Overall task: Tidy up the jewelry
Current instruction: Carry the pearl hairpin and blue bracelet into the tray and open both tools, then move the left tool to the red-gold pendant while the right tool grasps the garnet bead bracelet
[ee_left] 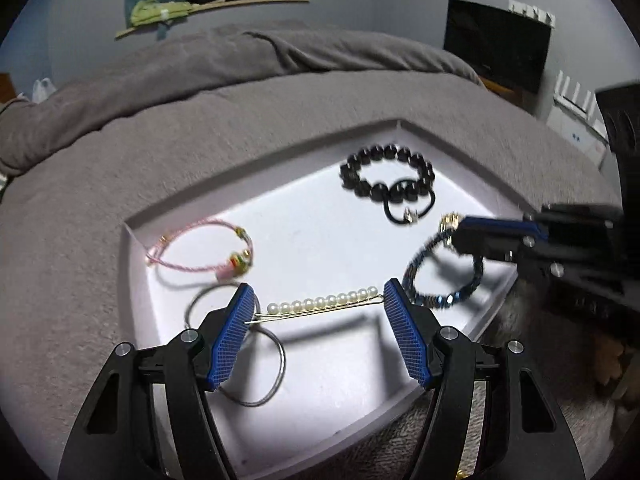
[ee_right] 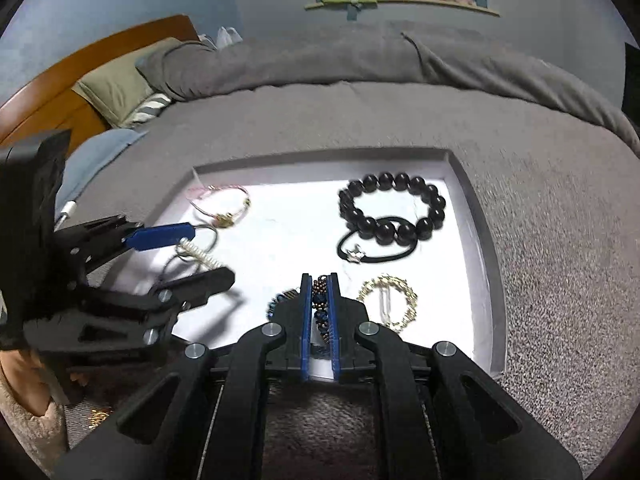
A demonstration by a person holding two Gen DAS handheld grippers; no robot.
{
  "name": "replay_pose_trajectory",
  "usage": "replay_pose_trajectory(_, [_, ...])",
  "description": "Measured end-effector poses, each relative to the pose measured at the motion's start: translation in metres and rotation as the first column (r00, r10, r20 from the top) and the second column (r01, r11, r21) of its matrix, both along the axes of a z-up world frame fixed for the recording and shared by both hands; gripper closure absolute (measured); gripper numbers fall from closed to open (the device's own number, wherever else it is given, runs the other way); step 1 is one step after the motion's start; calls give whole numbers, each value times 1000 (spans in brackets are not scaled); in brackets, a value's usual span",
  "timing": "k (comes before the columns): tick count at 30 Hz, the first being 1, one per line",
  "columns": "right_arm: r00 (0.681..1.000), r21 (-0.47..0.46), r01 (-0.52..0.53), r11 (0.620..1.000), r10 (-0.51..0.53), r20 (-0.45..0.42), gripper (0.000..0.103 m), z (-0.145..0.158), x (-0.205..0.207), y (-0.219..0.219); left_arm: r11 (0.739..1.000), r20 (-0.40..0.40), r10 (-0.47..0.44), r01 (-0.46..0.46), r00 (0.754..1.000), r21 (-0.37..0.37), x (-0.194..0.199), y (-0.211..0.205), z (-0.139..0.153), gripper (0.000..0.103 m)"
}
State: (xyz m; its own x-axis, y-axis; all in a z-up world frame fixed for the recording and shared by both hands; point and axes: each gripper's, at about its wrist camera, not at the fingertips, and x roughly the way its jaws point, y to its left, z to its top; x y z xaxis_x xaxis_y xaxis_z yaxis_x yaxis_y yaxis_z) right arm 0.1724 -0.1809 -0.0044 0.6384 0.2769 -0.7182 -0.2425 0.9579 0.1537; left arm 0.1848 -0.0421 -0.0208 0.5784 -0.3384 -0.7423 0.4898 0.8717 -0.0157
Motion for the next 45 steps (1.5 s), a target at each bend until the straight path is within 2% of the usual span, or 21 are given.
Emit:
replay_pose_trajectory(6, [1000,-27,17,999,-17,-8,96,-5,0,-2,1000,-3,-11,11,1000,-2,-1,-2,-4,35])
replay_pose_trajectory(11, [999,-34,35,999,-33,33,94,5,-5,-5,1000,-2,-3,3,1000,-13,-2,1,-3,32])
replay_pose_trajectory(13, [997,-32,49,998,-47,56,86,11,-7,-8,1000,7,-2,3,1000,-16,-4,2,-2,31])
replay_pose_trajectory(15, [994,-18,70,997,-68,84,66,19,-13,-13,1000,28,10,-10,1000,-13,-5,3,1,29])
replay_pose_trajectory(17, [992,0,80,997,-80,98,60,25,-17,-17,999,49,43,-43,998,-9,-6,8,7,29])
replay_pose_trajectory(19, [988,19,95,995,-97,117,50,32,-23,-22,996,72,85,-81,994,-47,-9,18,19,24])
replay_pose_trajectory(20, [987,22,100,995,-102,122,45,35,-25,-24,992,82,113,-107,990,-72,-10,24,25,18])
replay_pose_trajectory(24, [984,35,113,993,-117,134,27,44,-35,-30,975,65,160,-147,985,-166,-17,44,39,14])
replay_pose_trajectory(26, [983,41,118,992,-122,137,22,46,-40,-30,972,66,178,-164,982,-168,-21,47,42,13])
replay_pose_trajectory(32, [980,32,117,993,-121,157,5,50,-60,-24,970,89,228,-218,970,-111,-44,51,45,9])
replay_pose_trajectory(40, [980,-12,104,995,-100,170,6,44,-90,-14,961,99,276,-275,956,-21,-88,68,28,8])
replay_pose_trajectory(45, [985,-23,111,994,-107,135,6,26,-110,-19,968,101,249,-249,963,-7,-120,69,21,8])
